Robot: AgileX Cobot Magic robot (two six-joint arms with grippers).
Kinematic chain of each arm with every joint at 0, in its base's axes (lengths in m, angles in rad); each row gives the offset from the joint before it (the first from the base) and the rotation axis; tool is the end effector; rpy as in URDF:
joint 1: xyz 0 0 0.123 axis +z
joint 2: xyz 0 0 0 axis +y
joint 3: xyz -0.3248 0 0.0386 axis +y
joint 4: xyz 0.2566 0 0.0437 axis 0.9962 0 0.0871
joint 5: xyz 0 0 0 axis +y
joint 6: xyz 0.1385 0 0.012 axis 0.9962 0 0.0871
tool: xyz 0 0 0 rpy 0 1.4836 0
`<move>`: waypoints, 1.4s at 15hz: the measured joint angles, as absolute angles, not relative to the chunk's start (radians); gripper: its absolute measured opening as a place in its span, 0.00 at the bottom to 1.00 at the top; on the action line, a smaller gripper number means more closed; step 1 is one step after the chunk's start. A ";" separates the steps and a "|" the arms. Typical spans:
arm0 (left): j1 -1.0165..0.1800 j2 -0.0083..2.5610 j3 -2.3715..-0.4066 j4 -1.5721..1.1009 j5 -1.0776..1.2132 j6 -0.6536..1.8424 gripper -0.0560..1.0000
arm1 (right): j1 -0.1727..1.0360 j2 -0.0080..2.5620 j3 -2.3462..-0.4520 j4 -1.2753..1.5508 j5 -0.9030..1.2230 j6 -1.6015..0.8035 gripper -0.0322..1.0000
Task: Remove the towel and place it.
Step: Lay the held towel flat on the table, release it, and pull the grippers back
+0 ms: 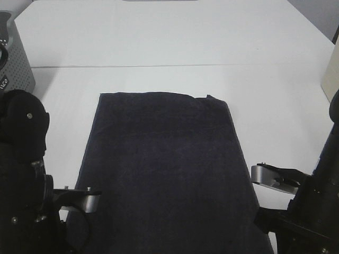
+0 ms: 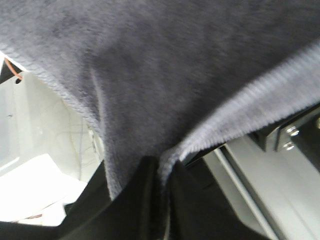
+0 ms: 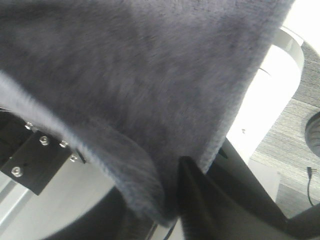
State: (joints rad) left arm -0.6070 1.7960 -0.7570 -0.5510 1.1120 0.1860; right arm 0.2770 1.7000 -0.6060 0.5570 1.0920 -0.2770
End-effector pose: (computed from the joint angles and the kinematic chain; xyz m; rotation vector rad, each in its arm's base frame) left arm 0.1493 -0.1831 0.1203 -0.5321 -2.4996 0.4130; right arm 0.1576 0.1126 0.1221 0.2040 -2.5680 -0.5511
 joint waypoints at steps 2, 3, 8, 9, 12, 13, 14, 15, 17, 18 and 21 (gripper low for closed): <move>-0.607 1.796 -0.757 -0.609 1.095 0.214 0.34 | 0.277 1.700 -0.606 0.585 1.080 -0.277 0.49; -0.607 1.796 -0.757 -0.623 1.089 0.219 0.40 | 0.277 1.700 -0.606 0.592 1.078 -0.277 0.53; -0.607 1.796 -0.783 -0.659 1.104 0.233 0.77 | 0.277 1.696 -0.635 0.594 1.068 -0.288 0.67; -0.607 1.797 -0.817 -0.659 1.117 0.234 0.78 | 0.277 1.696 -0.677 0.582 1.067 -0.296 0.67; -0.606 1.797 -0.988 -0.609 1.141 0.251 0.78 | 0.243 1.696 -0.840 0.546 1.062 -0.299 0.67; -0.595 1.799 -1.050 -0.577 1.143 0.255 0.78 | 0.201 1.697 -0.910 0.546 1.073 -0.301 0.67; -0.566 1.803 -1.123 -0.556 1.145 0.257 0.78 | 0.155 1.701 -0.989 0.545 1.091 -0.302 0.67; -0.522 1.814 -1.191 -0.542 1.145 0.257 0.78 | 0.109 1.718 -1.068 0.545 1.113 -0.302 0.67; -0.359 1.900 -1.417 -0.526 1.142 0.267 0.78 | 0.019 1.867 -1.339 0.543 1.194 -0.302 0.67; -0.317 1.939 -1.480 -0.518 1.142 0.275 0.78 | 0.017 1.927 -1.424 0.540 1.199 -0.302 0.69; -0.211 2.082 -1.644 -0.501 1.135 0.298 0.78 | 0.017 2.134 -1.674 0.548 1.211 -0.302 0.75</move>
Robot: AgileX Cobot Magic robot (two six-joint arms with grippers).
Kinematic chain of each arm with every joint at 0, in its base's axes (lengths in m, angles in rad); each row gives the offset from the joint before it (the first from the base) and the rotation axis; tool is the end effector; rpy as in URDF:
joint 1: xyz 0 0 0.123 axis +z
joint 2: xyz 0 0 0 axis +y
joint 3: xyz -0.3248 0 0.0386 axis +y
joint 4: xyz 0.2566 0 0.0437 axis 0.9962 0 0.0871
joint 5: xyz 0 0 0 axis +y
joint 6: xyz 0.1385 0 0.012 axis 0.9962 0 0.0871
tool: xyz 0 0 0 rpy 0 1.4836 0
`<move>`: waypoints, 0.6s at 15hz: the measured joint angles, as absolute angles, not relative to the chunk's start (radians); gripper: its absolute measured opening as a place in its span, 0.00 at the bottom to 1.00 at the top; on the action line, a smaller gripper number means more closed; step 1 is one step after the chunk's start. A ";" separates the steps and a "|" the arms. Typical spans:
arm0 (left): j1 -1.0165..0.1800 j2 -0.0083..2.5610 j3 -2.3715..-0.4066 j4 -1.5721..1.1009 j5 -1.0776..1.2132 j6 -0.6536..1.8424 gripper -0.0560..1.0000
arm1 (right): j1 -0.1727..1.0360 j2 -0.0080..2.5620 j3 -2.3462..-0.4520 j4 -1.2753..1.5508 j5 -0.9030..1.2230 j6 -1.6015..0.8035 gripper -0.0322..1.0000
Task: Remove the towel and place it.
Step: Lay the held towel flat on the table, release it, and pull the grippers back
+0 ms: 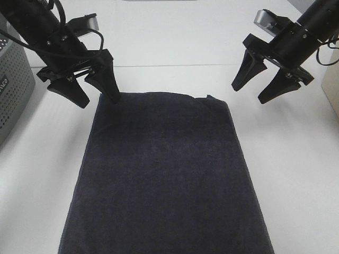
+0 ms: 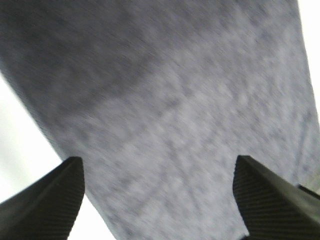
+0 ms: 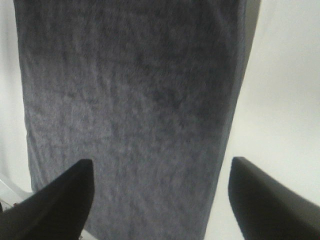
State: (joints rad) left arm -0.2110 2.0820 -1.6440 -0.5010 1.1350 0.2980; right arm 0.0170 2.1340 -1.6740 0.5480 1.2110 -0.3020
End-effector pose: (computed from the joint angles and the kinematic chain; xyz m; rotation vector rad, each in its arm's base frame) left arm 0.4376 -0.1557 0.1942 0.4618 2.9236 -0.6907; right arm 0.4592 0.0756 0.1810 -0.1764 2.9783 0.7739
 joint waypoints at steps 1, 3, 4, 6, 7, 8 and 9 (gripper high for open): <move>-0.185 2.126 -1.692 -0.495 1.124 0.306 0.78 | 0.017 2.197 -1.749 0.551 1.212 -0.302 0.76; -0.151 2.192 -1.751 -0.491 1.098 0.316 0.78 | 0.017 2.296 -1.860 0.552 1.212 -0.302 0.76; -0.130 2.236 -1.786 -0.491 1.090 0.328 0.78 | 0.017 2.355 -1.941 0.552 1.212 -0.302 0.77; -0.104 2.317 -1.858 -0.491 1.088 0.360 0.78 | 0.017 2.466 -2.084 0.554 1.212 -0.302 0.77; -0.096 2.357 -1.889 -0.491 1.087 0.369 0.78 | 0.017 2.514 -2.138 0.565 1.212 -0.302 0.77; -0.093 2.393 -1.921 -0.491 1.081 0.377 0.78 | 0.017 2.552 -2.184 0.578 1.212 -0.302 0.77; -0.092 2.421 -1.950 -0.492 1.067 0.393 0.78 | 0.017 2.581 -2.220 0.588 1.212 -0.302 0.77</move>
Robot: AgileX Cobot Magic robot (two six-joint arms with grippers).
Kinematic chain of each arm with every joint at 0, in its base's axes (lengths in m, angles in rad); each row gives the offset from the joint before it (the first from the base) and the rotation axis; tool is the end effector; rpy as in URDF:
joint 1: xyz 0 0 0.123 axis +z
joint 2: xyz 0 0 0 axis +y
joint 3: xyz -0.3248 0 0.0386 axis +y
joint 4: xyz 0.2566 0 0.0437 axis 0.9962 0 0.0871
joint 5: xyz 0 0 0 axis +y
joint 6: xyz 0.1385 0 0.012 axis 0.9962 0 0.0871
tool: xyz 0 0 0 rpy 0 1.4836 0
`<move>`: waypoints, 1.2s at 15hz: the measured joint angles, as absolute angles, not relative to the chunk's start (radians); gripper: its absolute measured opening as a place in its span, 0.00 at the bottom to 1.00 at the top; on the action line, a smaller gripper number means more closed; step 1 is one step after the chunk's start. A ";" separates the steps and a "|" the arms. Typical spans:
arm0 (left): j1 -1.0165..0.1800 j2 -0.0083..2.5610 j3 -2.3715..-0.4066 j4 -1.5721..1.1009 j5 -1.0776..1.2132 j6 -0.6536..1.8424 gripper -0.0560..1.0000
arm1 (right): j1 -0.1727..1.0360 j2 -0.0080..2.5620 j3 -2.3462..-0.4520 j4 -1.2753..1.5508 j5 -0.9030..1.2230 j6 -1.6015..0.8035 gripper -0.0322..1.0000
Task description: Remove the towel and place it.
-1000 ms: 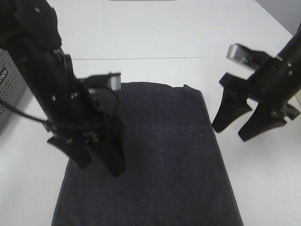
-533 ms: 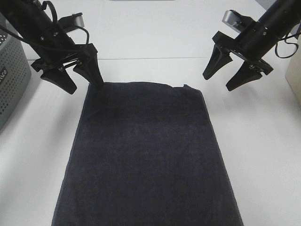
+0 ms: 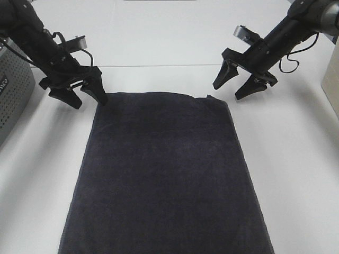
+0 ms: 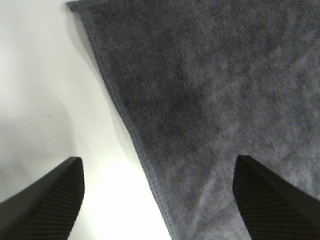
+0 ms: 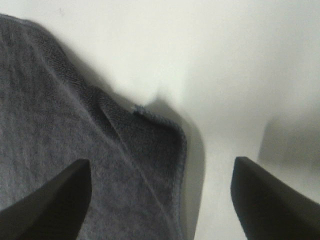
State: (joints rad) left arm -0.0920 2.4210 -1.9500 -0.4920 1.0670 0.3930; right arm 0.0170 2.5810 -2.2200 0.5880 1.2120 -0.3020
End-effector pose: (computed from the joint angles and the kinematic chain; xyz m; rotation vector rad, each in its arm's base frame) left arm 0.5324 -0.1069 0.1062 0.3894 2.8683 -0.6205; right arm 0.5674 0.0819 0.0958 -0.1882 2.8677 0.7984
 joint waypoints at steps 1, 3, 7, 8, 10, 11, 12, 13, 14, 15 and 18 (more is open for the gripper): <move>-0.092 2.448 -1.974 -0.498 1.064 0.407 0.78 | 0.017 2.601 -2.244 0.595 1.213 -0.302 0.77; -0.092 2.501 -2.021 -0.527 1.062 0.427 0.78 | 0.017 2.632 -2.258 0.611 1.213 -0.303 0.77; -0.092 2.526 -2.057 -0.554 1.028 0.443 0.78 | 0.017 2.661 -2.269 0.656 1.216 -0.303 0.77; -0.092 2.526 -2.057 -0.555 1.028 0.443 0.78 | 0.017 2.661 -2.269 0.659 1.216 -0.303 0.76; -0.093 2.526 -2.057 -0.556 1.030 0.443 0.78 | 0.017 2.665 -2.270 0.656 1.217 -0.303 0.76; -0.093 2.528 -2.057 -0.558 1.037 0.438 0.78 | 0.017 2.665 -2.273 0.653 1.218 -0.302 0.76; -0.094 2.532 -2.059 -0.567 1.047 0.427 0.77 | 0.022 2.666 -2.276 0.644 1.218 -0.300 0.76; -0.101 2.535 -2.060 -0.575 1.057 0.417 0.77 | 0.030 2.667 -2.278 0.629 1.218 -0.296 0.75; -0.112 2.542 -2.065 -0.580 1.061 0.412 0.77 | 0.044 2.671 -2.279 0.609 1.218 -0.291 0.73; -0.130 2.547 -2.069 -0.594 1.057 0.409 0.77 | 0.064 2.677 -2.282 0.598 1.218 -0.277 0.69; -0.179 2.555 -2.072 -0.609 1.008 0.409 0.73 | 0.118 2.696 -2.289 0.595 1.216 -0.260 0.52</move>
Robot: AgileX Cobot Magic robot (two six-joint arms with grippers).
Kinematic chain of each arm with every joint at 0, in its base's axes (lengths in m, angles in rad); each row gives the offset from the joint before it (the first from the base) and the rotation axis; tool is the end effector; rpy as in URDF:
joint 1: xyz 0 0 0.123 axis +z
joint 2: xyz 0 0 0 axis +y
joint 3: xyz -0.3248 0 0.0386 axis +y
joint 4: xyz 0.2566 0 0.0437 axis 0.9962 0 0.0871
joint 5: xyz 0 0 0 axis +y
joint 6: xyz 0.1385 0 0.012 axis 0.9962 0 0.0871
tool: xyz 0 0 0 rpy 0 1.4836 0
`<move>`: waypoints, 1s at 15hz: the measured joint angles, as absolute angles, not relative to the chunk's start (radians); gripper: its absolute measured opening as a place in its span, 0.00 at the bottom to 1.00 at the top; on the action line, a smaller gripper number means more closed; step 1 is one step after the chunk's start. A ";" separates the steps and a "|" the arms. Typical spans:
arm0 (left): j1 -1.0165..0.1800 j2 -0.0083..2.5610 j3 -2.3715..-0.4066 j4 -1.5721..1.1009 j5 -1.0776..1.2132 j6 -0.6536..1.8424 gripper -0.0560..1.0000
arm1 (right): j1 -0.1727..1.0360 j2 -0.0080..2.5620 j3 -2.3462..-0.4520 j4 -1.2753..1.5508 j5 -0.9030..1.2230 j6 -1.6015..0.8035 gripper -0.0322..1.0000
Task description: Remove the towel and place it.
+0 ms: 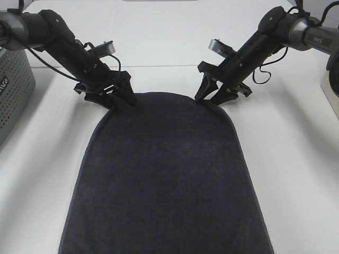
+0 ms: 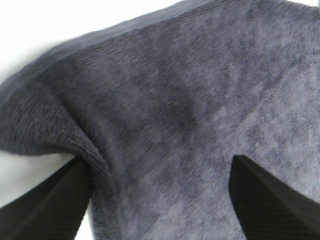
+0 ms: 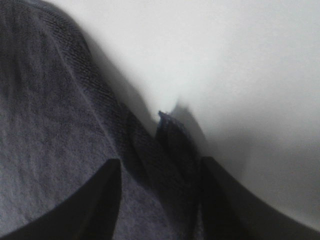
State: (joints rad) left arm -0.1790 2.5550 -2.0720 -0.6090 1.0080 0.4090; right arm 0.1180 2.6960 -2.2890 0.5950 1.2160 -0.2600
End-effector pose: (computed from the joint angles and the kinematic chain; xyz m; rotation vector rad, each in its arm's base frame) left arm 0.5495 -0.1678 0.0726 0.4209 2.7926 -0.7501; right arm 0.5619 0.1402 0.0490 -0.2589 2.9393 0.8437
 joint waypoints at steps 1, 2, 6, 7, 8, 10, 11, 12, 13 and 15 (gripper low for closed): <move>-0.185 2.556 -2.072 -0.608 0.999 0.408 0.68 | 0.126 2.700 -2.289 0.599 1.211 -0.244 0.45; -0.186 2.558 -2.072 -0.606 0.989 0.405 0.61 | 0.127 2.702 -2.289 0.598 1.204 -0.236 0.37; -0.185 2.568 -2.072 -0.552 0.977 0.401 0.11 | 0.127 2.700 -2.289 0.564 1.188 -0.220 0.19; -0.185 2.568 -2.072 -0.549 0.977 0.401 0.08 | 0.127 2.698 -2.289 0.556 1.186 -0.220 0.17; -0.185 2.568 -2.072 -0.544 0.977 0.401 0.07 | 0.129 2.696 -2.289 0.546 1.185 -0.220 0.12; -0.185 2.568 -2.072 -0.532 0.977 0.401 0.06 | 0.134 2.695 -2.305 0.527 1.187 -0.220 0.06; -0.187 2.567 -2.072 -0.523 0.976 0.401 0.06 | 0.137 2.696 -2.325 0.508 1.189 -0.220 0.06; -0.189 2.567 -2.072 -0.518 0.975 0.401 0.06 | 0.137 2.700 -2.354 0.479 1.189 -0.220 0.06; -0.189 2.566 -2.072 -0.514 0.971 0.401 0.06 | 0.137 2.703 -2.379 0.441 1.188 -0.220 0.06; -0.189 2.554 -2.072 -0.464 0.913 0.402 0.06 | 0.136 2.721 -2.440 0.396 1.177 -0.220 0.06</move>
